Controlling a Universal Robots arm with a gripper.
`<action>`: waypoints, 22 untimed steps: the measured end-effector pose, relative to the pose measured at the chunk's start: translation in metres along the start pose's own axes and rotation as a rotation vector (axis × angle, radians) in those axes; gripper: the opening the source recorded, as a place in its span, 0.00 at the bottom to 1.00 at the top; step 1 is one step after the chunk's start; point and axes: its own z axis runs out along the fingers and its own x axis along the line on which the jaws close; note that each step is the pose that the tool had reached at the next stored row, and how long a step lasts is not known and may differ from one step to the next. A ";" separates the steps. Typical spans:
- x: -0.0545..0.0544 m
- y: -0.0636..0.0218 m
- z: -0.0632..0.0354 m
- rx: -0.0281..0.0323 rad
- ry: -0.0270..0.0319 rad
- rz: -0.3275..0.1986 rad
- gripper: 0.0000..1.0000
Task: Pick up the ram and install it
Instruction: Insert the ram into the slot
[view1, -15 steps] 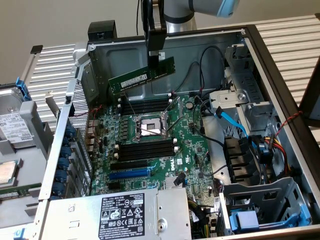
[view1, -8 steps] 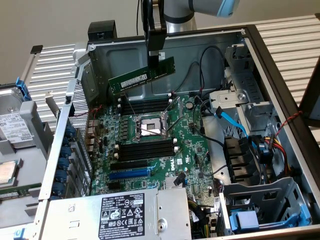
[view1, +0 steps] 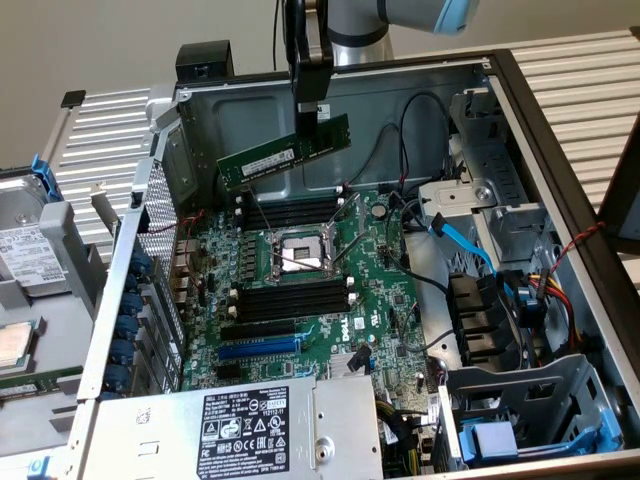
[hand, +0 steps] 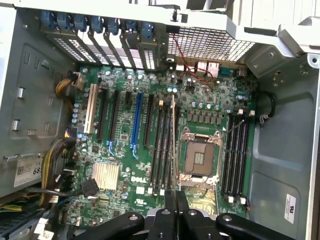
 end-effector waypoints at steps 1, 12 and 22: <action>0.000 -0.0001 0.0017 0.0000 0.0000 0.002 0.12; 0.002 -0.0011 0.0217 -0.0001 -0.0023 0.038 0.12; 0.013 -0.0014 0.0401 -0.0001 -0.0026 0.038 0.12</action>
